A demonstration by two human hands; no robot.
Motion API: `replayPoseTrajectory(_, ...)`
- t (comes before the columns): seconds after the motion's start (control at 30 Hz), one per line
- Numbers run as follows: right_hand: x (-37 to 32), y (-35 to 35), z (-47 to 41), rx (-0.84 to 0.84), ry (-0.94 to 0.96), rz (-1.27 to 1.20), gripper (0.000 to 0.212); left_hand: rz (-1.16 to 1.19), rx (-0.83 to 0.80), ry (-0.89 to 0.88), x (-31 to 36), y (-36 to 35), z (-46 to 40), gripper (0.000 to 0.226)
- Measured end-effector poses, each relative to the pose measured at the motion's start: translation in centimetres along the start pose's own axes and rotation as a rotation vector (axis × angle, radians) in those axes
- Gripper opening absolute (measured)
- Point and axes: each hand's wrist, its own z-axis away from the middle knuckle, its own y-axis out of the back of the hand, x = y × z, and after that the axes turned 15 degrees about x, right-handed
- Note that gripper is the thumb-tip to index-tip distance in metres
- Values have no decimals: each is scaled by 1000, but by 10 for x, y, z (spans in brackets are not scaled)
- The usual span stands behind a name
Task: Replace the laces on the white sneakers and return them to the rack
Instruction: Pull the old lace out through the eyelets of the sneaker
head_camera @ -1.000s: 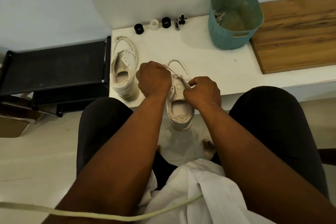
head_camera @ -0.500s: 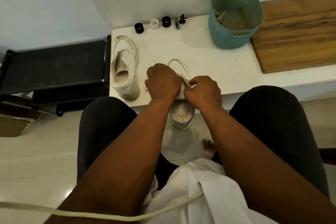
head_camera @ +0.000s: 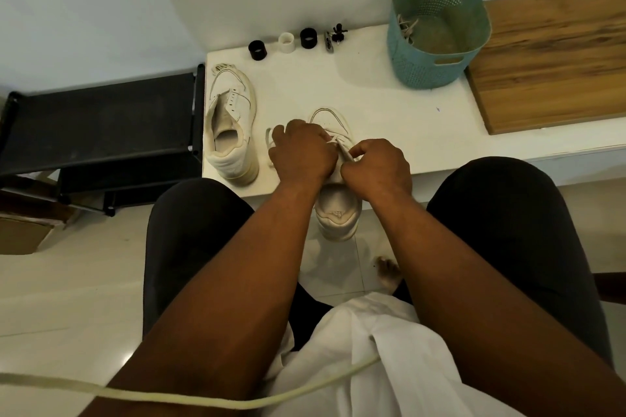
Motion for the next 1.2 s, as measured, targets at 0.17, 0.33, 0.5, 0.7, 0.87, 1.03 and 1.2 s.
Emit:
replayPoseTrajectory(0.17,1,-2,-2,1,-3,7,33,270,113,237,-8,1,-12,11)
replayPoseTrajectory(0.33,1,-2,-3,2,-15,4,31,446,130,545,-20,8,-30,22)
replayPoseTrajectory(0.5,1,-3,-3,-2,-2,15,31,388,-3,252,-10,-1,-21,49)
replayPoseTrajectory(0.7,2,-2,-3,4,3,11,30,16,33,11,-11,-9,-11,19)
replayPoseTrajectory(0.87,3,-3,-4,0,5,14,32,461,81,357,-17,5,-29,18)
replayPoseTrajectory(1.03,2,-3,-3,-3,-12,14,30,425,80,302,-16,11,-25,49)
replayPoseTrajectory(1.2,1,-2,-2,1,-4,12,31,101,-6,15,-14,-6,-17,20)
